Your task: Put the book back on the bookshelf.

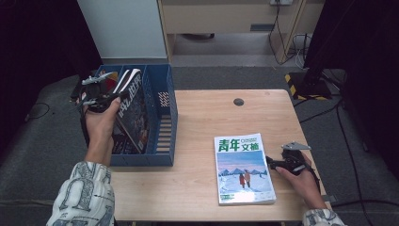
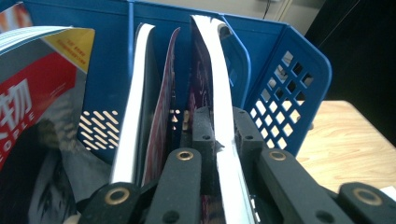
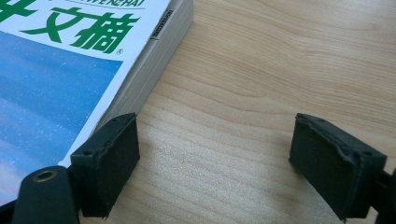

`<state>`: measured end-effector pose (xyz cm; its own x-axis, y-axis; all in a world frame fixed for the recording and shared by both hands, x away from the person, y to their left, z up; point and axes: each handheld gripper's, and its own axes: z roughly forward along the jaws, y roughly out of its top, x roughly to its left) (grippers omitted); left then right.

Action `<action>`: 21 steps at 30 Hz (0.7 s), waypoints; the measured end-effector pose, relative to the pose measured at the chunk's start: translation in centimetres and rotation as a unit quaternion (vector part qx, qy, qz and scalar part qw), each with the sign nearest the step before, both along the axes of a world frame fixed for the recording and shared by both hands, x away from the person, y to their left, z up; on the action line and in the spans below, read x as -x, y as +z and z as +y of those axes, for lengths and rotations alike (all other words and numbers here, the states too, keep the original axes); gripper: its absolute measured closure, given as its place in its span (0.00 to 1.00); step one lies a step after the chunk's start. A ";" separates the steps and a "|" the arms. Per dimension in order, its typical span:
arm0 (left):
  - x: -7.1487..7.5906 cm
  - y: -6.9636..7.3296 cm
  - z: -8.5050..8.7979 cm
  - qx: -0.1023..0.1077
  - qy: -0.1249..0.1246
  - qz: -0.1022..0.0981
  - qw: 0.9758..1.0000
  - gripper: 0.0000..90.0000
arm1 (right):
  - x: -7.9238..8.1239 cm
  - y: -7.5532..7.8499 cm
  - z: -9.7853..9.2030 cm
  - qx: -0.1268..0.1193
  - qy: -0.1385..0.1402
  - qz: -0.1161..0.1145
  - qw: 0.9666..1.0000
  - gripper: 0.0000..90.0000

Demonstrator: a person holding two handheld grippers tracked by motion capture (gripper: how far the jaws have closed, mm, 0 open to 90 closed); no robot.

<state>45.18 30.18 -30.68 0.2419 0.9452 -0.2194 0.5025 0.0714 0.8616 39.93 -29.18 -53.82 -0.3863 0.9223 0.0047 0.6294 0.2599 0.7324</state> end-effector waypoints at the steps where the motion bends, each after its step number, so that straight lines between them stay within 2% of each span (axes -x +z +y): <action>1: -0.1 0.0 -0.2 -0.005 0.002 -0.001 1.000 0.91 | 0.0 0.0 0.0 0.000 0.000 0.000 1.000 0.18; 5: -0.4 -0.4 -0.2 -0.014 0.005 -0.002 1.000 0.91 | 0.0 0.0 0.0 0.000 0.000 0.000 1.000 0.18; 8: -0.5 -0.8 0.3 -0.001 0.011 0.004 1.000 0.91 | 0.0 0.0 0.0 -0.001 0.000 0.001 1.000 0.18; 14: -0.6 -1.0 0.6 -0.021 0.014 -0.002 1.000 0.91 | 0.0 0.0 0.1 -0.002 -0.002 0.001 1.000 0.18; 21: -0.7 -1.1 0.8 -0.032 0.015 -0.002 0.999 0.91 | 0.0 0.0 0.1 -0.002 -0.002 0.001 1.000 0.18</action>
<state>45.87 30.95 -31.81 0.2136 0.9642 -0.1574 0.4971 0.0314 0.8671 39.91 -29.12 -53.81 -0.3823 0.9240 0.0086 0.6321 0.2547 0.7319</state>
